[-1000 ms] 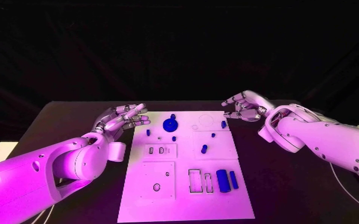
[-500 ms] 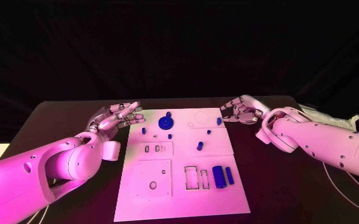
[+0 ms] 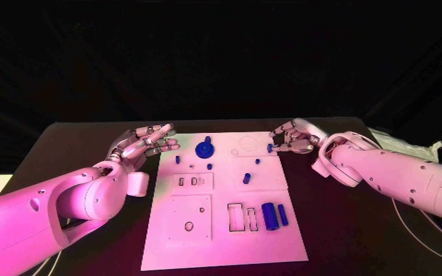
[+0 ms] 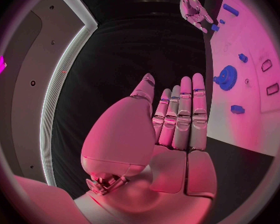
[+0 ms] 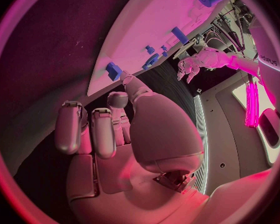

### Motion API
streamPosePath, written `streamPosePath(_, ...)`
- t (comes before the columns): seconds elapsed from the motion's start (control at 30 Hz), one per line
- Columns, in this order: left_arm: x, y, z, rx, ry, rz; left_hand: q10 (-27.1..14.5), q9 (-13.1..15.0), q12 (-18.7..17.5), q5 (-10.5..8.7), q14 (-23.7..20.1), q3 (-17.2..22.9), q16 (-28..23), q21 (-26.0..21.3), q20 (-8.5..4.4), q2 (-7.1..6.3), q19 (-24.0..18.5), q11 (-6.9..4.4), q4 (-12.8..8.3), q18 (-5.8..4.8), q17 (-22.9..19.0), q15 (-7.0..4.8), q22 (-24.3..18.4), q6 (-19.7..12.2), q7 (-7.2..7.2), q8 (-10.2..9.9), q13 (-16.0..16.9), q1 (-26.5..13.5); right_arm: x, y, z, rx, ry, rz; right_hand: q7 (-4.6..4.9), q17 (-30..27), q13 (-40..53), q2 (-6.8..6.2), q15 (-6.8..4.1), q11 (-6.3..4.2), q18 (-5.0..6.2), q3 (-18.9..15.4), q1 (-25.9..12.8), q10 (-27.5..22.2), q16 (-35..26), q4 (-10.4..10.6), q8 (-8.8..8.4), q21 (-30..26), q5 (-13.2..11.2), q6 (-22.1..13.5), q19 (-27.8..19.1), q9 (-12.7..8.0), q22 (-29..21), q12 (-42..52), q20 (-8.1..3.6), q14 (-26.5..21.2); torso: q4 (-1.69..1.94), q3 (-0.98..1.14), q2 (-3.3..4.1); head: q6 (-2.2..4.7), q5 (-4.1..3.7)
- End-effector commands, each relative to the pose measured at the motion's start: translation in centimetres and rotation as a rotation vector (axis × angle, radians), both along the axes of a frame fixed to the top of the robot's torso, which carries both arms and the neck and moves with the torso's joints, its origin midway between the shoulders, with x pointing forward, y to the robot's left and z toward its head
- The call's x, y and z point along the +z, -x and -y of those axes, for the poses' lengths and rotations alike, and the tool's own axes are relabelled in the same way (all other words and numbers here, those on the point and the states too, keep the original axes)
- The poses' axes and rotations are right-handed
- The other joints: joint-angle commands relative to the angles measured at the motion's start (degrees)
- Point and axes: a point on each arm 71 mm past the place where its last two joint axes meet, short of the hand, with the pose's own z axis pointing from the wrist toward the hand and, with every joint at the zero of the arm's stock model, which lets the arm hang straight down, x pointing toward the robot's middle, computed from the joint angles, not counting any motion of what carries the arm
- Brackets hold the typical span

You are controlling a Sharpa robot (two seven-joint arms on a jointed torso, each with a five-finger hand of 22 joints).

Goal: Assemble the parts on the task board

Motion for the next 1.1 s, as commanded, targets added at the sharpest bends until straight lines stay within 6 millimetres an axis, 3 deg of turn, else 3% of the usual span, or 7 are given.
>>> streamPosePath(0.03,0.2,0.0,0.3,-0.02,0.013,0.017,-0.4,-0.1,-0.2,-0.08,-0.4,-0.1,-0.3,-0.3,-0.14,0.57,-0.4,0.14,-0.3,0.23,0.1,0.1,-0.1,-0.5,0.03,-0.3,-0.1,-0.1,-0.4,0.0,-0.4,0.024,0.015,-0.023,-0.06,1.3,0.2,0.3,0.0,-0.15,-0.12,0.1,0.3,0.0,0.1,-0.5,0.2,-0.1,-0.4,0.4,-0.3,0.1,0.1,0.1,-0.1,3.1,-0.02,-0.04,-0.02,-0.09,0.03)
streamPosePath(0.8,0.2,0.0,0.3,-0.019,0.011,0.013,-0.4,-0.1,-0.2,-0.08,-0.4,0.0,-0.4,-0.3,-0.12,0.66,-0.4,0.15,-0.4,0.25,0.1,0.1,-0.1,-0.5,0.05,-0.3,-0.1,-0.1,-1.4,-0.2,-1.1,0.041,0.045,-0.056,-0.68,1.6,1.1,1.84,-0.46,-0.74,-0.2,0.8,0.0,0.8,0.2,-1.3,1.09,0.1,-0.7,3.9,0.0,0.5,0.5,1.0,-0.46,3.2,-0.04,0.03,-0.06,-0.37,0.01)
streamPosePath(1.1,0.2,0.0,0.3,-0.02,0.011,0.012,-0.4,-0.1,-0.2,-0.08,-0.4,0.0,-0.4,-0.3,-0.11,0.67,-0.5,0.15,-0.4,0.25,0.1,0.11,-0.1,-0.5,0.06,-0.3,-0.1,-0.1,-1.5,-0.3,-1.1,0.033,0.058,-0.062,-0.88,1.6,1.3,3.22,-0.65,-0.92,-0.23,2.3,0.2,0.9,0.1,-1.9,0.97,0.1,-3.4,5.1,0.1,0.3,0.7,1.0,-0.67,3.2,-0.03,0.03,-0.07,-0.59,-0.21)
